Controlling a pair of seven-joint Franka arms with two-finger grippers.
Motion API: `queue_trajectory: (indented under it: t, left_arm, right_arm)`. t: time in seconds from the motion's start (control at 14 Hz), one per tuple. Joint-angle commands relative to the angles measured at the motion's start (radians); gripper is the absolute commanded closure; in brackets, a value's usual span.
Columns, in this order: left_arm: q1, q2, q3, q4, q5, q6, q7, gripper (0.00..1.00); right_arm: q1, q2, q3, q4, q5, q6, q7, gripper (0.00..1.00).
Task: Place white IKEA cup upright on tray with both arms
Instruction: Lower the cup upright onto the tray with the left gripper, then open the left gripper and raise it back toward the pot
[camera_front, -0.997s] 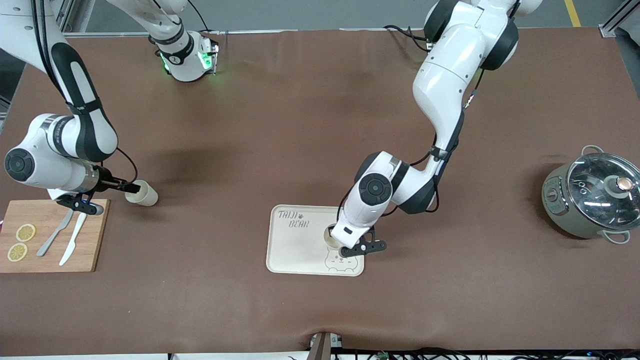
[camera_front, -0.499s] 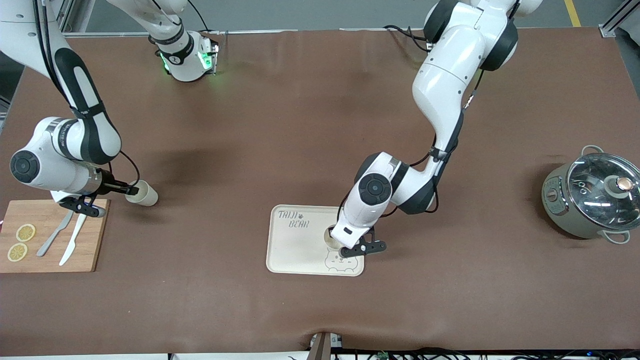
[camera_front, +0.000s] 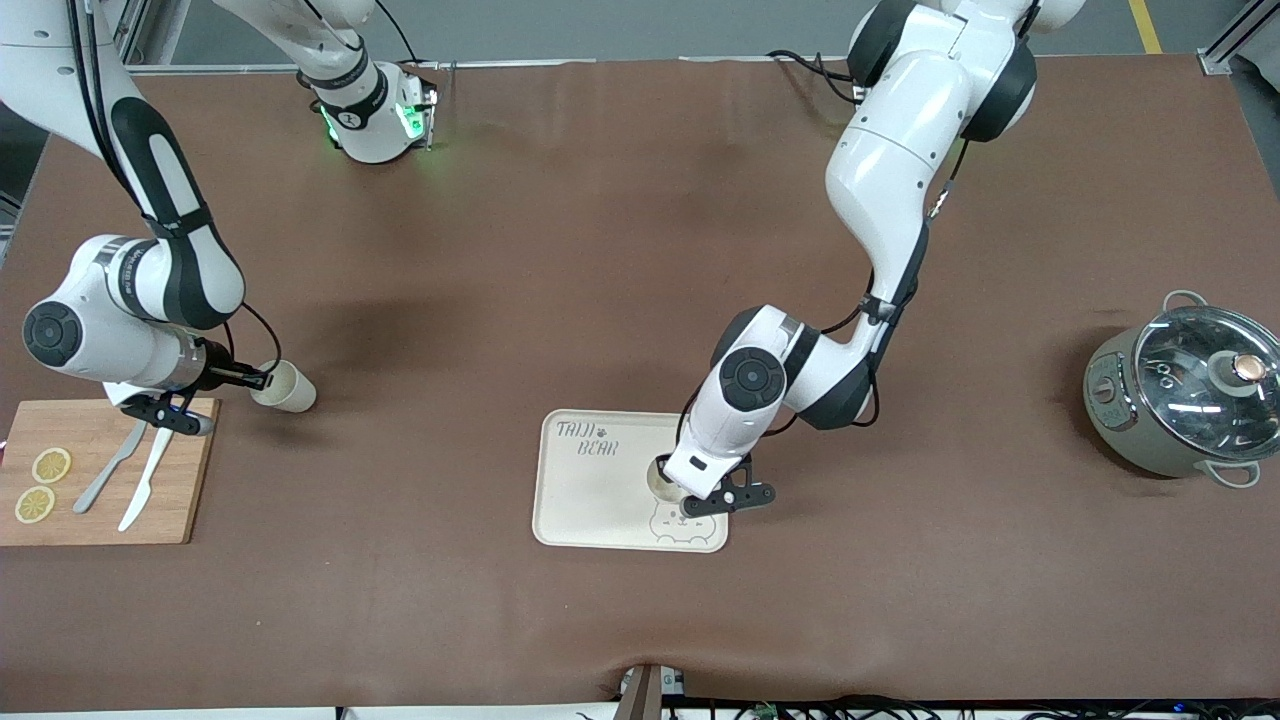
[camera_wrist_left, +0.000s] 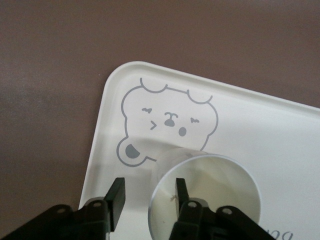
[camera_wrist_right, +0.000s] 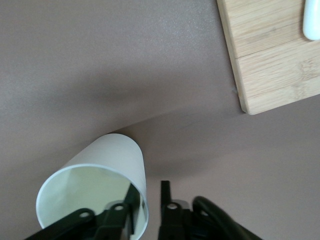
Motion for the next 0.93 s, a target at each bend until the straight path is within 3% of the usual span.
queue_trajectory:
  t: [0.0, 0.14, 0.5, 0.64, 0.85]
  left_arm:
    - [0.0, -0.004, 0.005, 0.009, 0.021, 0.012, -0.014, 0.0]
    - [0.001, -0.018, 0.005, 0.011, 0.024, 0.012, -0.016, 0.0]
    - [0.004, -0.064, 0.005, 0.011, 0.021, -0.002, -0.017, 0.0]
    - [0.006, -0.098, 0.005, 0.011, 0.023, -0.066, -0.016, 0.0]
    - [0.015, -0.185, 0.003, 0.011, 0.029, -0.187, -0.01, 0.0]
  right_arm:
    - [0.0, -0.002, 0.006, -0.001, 0.03, 0.01, 0.013, 0.95]
    - [0.006, -0.002, 0.006, 0.007, 0.044, 0.002, 0.013, 1.0]
    - [0.039, 0.0, 0.006, 0.021, 0.047, -0.004, 0.058, 1.0]
    - [0.049, 0.0, 0.007, 0.03, 0.047, -0.021, 0.059, 1.0]
    - [0.061, 0.0, 0.009, 0.105, 0.074, -0.152, 0.059, 1.0]
